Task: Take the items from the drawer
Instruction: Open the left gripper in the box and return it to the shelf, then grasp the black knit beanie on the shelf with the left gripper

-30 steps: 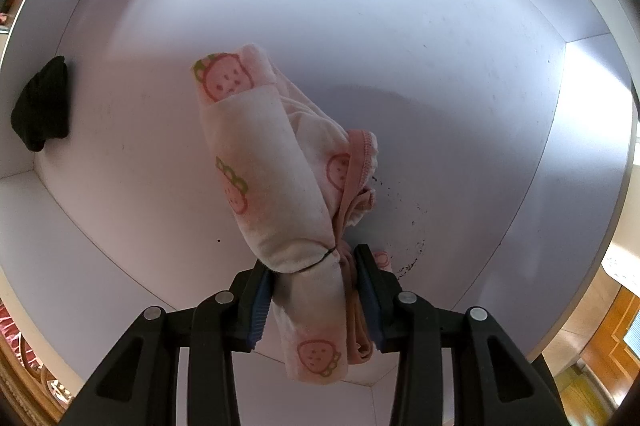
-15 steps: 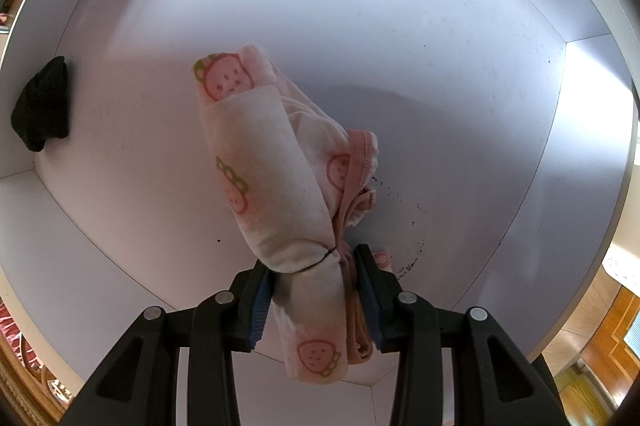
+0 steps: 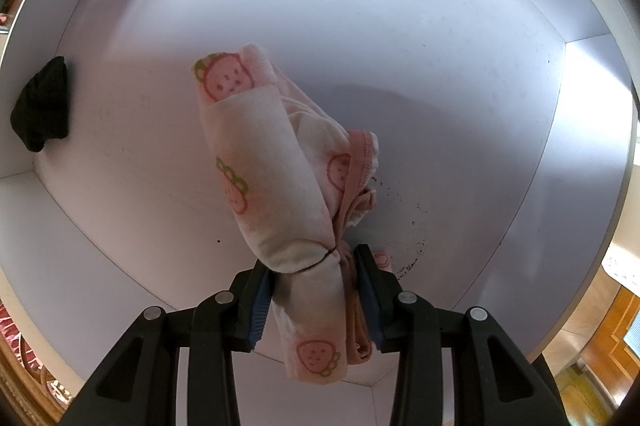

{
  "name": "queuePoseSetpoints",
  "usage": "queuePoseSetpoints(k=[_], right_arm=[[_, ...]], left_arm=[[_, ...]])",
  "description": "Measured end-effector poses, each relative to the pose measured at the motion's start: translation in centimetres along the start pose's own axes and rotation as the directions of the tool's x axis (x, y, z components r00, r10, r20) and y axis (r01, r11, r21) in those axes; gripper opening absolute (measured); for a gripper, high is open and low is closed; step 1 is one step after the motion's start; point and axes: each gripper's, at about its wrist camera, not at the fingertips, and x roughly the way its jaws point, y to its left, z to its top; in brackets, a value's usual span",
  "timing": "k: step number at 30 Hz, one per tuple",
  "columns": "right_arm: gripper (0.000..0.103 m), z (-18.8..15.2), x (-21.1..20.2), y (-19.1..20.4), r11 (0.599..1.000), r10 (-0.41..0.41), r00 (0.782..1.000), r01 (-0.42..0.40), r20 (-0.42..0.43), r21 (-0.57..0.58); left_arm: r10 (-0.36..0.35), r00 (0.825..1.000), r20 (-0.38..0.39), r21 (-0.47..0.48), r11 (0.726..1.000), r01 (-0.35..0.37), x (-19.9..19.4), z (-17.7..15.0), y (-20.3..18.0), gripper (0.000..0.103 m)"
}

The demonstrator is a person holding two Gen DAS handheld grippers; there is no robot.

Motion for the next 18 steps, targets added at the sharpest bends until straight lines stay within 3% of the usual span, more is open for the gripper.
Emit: queuePoseSetpoints(k=[5,10,12,18], right_arm=[[0.039,-0.1,0.0,0.3,1.000,0.002,1.000,-0.002,0.003,0.004],[0.039,-0.4,0.0,-0.1,1.000,0.014,1.000,-0.015,0.001,0.020],[0.039,-0.5,0.0,-0.1,1.000,0.017,1.000,-0.017,-0.001,0.024],[0.039,-0.3,0.0,0.0,1.000,0.011,1.000,-0.011,-0.004,0.018]], left_arm=[[0.024,0.999,-0.044,0.099,0.995,-0.020,-1.6,-4.5,-1.8,0.097],[0.038,0.987,-0.157,0.088,0.996,-0.025,0.0,-9.4,-1.9,0.097],[0.034,0.971,-0.238,0.075,0.997,-0.017,1.6,-11.6,-1.7,0.097],[0.106,0.881,-0.461,0.157,0.987,-0.037,7.1,-17.4,-1.5,0.097]])
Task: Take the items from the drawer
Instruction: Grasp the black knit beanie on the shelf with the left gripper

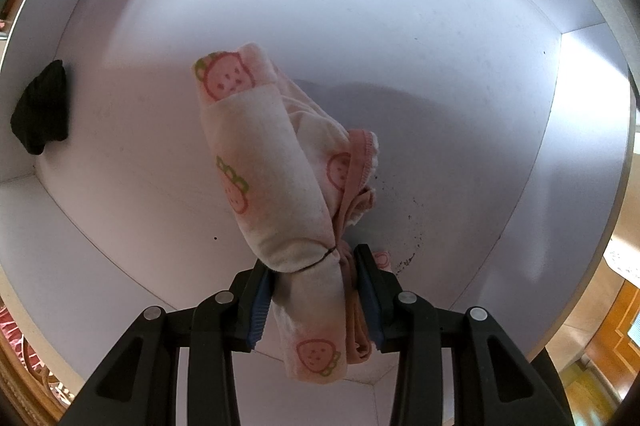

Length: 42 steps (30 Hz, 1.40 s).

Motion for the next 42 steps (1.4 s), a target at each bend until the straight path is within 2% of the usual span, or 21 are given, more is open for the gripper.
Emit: queuePoseSetpoints(k=[2,6,13,19,24,26,28,29,30,33,35,38,41,42], right_arm=[[0.039,0.1,0.0,0.0,1.000,0.001,1.000,-0.001,-0.001,0.001],[0.039,0.2,0.0,-0.2,1.000,0.004,1.000,-0.004,0.000,0.002],[0.039,0.3,-0.1,-0.4,1.000,0.009,1.000,-0.009,-0.001,0.005],[0.039,0.3,-0.1,-0.7,1.000,0.011,1.000,-0.011,-0.001,0.006],[0.039,0.3,-0.1,-0.8,1.000,0.013,1.000,-0.013,-0.001,0.009],[0.039,0.2,-0.1,-0.9,1.000,0.014,1.000,-0.014,0.000,0.010],[0.039,0.2,-0.1,-0.9,1.000,0.017,1.000,-0.017,0.001,0.012],[0.039,0.2,-0.2,-1.0,1.000,0.018,1.000,-0.018,0.001,0.013],[0.039,0.2,-0.2,-1.1,1.000,0.019,1.000,-0.019,0.001,0.013],[0.039,0.2,-0.2,-1.3,1.000,0.021,1.000,-0.021,0.000,0.014],[0.039,0.2,-0.3,-1.3,1.000,0.021,1.000,-0.021,0.000,0.015],[0.039,0.2,-0.3,-1.4,1.000,0.022,1.000,-0.022,0.000,0.014],[0.039,0.1,-0.3,-1.5,1.000,0.024,1.000,-0.024,0.001,0.015],[0.039,0.1,-0.3,-1.6,1.000,0.025,1.000,-0.025,0.001,0.015]], left_arm=[[0.019,0.997,-0.078,0.032,0.999,-0.016,2.6,-0.5,-0.1,0.097],[0.056,0.977,-0.208,0.100,0.994,-0.035,7.0,-1.4,-0.7,0.095],[0.082,0.925,-0.372,0.177,0.984,-0.016,12.6,-3.4,-1.1,0.095],[0.164,0.886,-0.433,0.259,0.964,-0.052,15.0,-4.8,-1.2,0.095],[0.197,0.866,-0.459,0.288,0.955,-0.064,16.3,-5.4,-1.1,0.094],[0.206,0.856,-0.474,0.297,0.953,-0.065,17.0,-5.7,-1.1,0.088],[0.203,0.845,-0.495,0.288,0.956,-0.061,17.6,-5.9,-0.8,0.071],[0.197,0.842,-0.502,0.280,0.958,-0.058,17.8,-6.0,-0.7,0.066],[0.195,0.841,-0.505,0.276,0.959,-0.057,18.0,-6.1,-0.6,0.061],[0.178,0.849,-0.497,0.264,0.963,-0.047,18.1,-6.1,-0.6,0.056],[0.130,0.873,-0.469,0.214,0.976,-0.030,17.7,-5.6,-0.6,0.055],[-0.027,0.919,-0.393,0.046,0.998,0.049,16.5,-4.2,-0.2,0.054],[-0.094,0.937,-0.337,-0.059,0.995,0.078,16.1,-3.8,-0.1,0.055],[-0.099,0.939,-0.330,-0.076,0.994,0.078,16.1,-3.8,-0.2,0.060]])
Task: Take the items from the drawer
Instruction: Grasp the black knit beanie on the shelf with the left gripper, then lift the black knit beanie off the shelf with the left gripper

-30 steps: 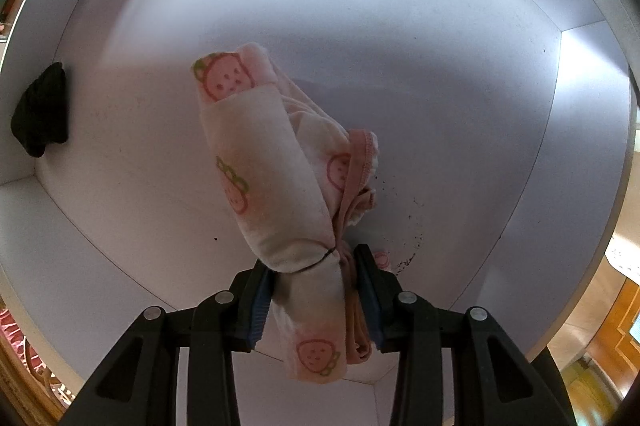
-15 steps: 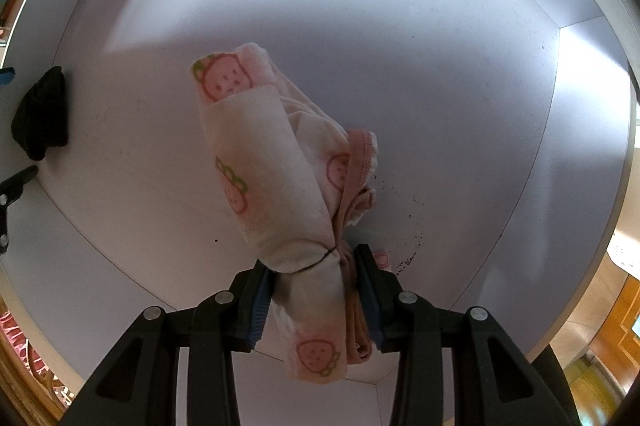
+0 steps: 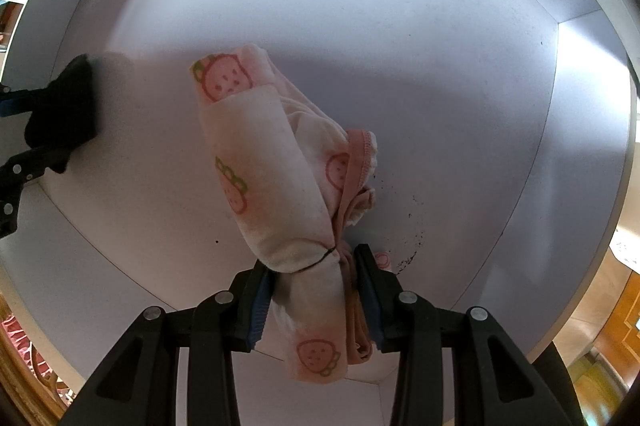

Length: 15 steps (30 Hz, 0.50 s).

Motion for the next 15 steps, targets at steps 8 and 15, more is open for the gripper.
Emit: queuePoseSetpoints(k=[8,15], right_arm=[[0.040,0.0,0.1,0.2,1.000,-0.009,1.000,0.009,0.001,-0.009],[0.039,-0.4,0.0,1.2,0.999,-0.034,0.999,0.034,0.012,-0.027]], left_arm=[[0.029,0.999,-0.016,-0.042,0.999,-0.030,0.4,0.3,-0.6,0.074],[0.005,1.000,-0.021,-0.113,0.994,-0.007,0.4,1.3,-0.5,0.053]])
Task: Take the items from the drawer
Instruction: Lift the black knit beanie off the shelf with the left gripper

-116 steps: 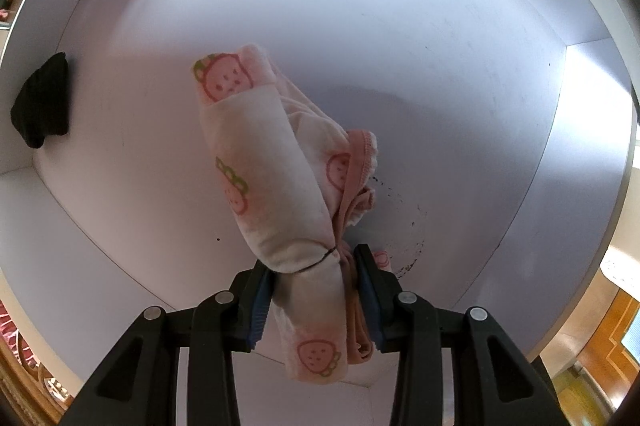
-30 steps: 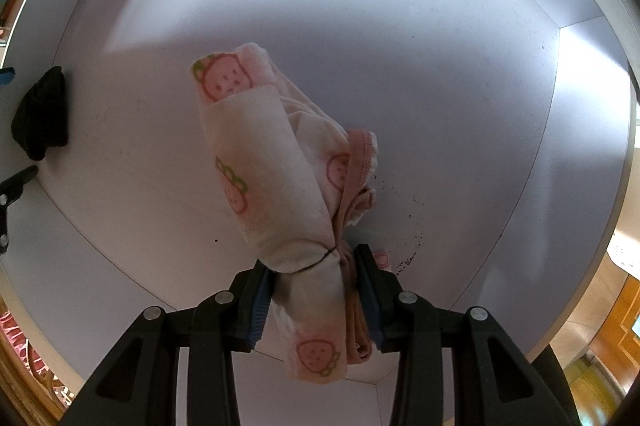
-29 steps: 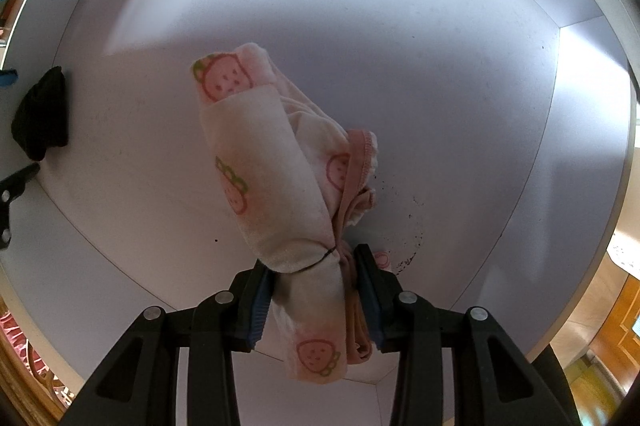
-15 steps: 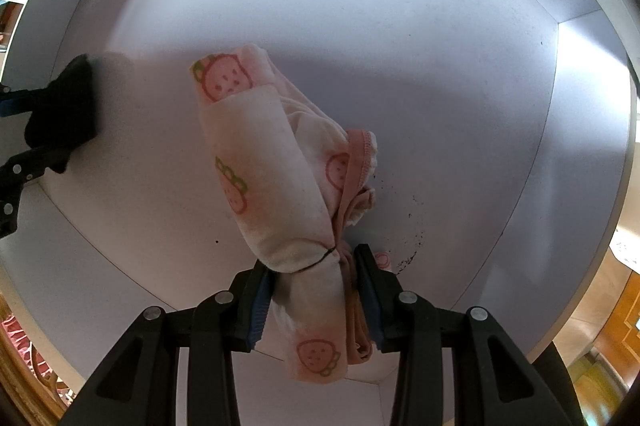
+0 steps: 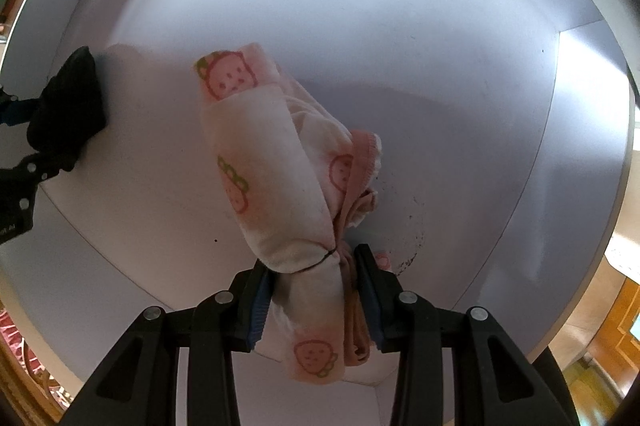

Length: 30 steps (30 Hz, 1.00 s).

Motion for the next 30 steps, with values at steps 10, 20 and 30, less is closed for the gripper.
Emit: queuePoseSetpoints(k=[10,20,30], right_arm=[[0.036,-1.3,-0.6,-1.1,0.990,0.097,0.995,-0.095,-0.007,0.103],[0.036,-3.0,-2.4,-1.8,0.978,0.138,0.990,-0.141,0.028,0.152],[0.036,-5.2,-3.1,-3.1,0.955,0.200,0.977,-0.211,0.071,0.210]], left_arm=[[0.005,1.000,0.029,-0.021,1.000,-0.005,-0.8,-0.1,0.1,0.051],[0.012,0.999,0.053,-0.029,1.000,-0.010,-2.1,-1.7,0.5,0.051],[0.012,0.997,0.079,-0.033,0.999,-0.010,-2.6,-2.2,0.6,0.051]])
